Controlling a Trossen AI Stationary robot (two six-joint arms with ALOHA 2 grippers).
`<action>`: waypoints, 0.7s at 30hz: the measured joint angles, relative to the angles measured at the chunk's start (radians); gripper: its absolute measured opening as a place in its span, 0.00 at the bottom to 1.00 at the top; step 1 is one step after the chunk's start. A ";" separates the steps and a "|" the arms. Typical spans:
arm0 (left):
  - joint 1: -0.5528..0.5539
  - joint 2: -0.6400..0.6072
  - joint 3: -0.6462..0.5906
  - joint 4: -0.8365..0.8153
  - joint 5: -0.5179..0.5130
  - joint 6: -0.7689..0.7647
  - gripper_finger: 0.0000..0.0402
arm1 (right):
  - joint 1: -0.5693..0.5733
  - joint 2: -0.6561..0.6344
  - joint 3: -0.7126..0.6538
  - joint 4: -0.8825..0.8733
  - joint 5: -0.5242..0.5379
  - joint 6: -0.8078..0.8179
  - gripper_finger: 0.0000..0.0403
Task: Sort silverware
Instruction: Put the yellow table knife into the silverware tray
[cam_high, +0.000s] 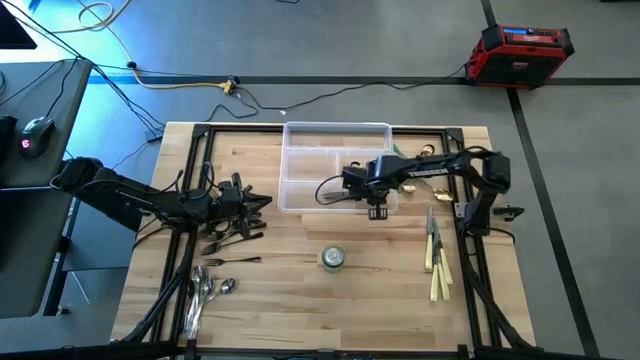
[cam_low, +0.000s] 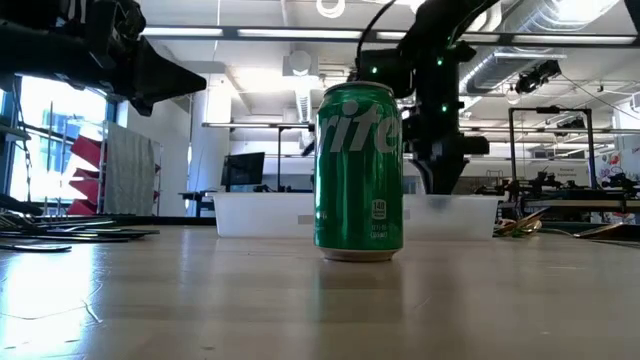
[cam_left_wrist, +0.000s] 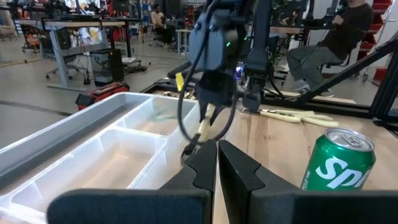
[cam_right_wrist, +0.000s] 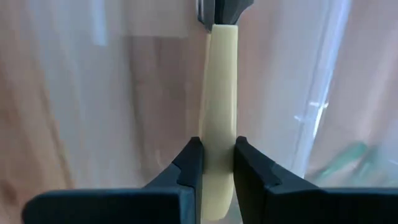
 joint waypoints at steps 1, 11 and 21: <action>0.000 0.000 0.000 0.000 0.000 0.000 0.00 | 0.000 0.008 0.000 0.000 0.005 0.007 0.14; 0.000 0.000 0.000 0.000 0.002 0.000 0.00 | 0.001 0.015 0.014 -0.019 0.022 0.064 0.31; 0.000 0.000 0.000 0.000 0.004 -0.007 0.00 | 0.061 -0.026 0.272 -0.336 0.073 0.328 0.32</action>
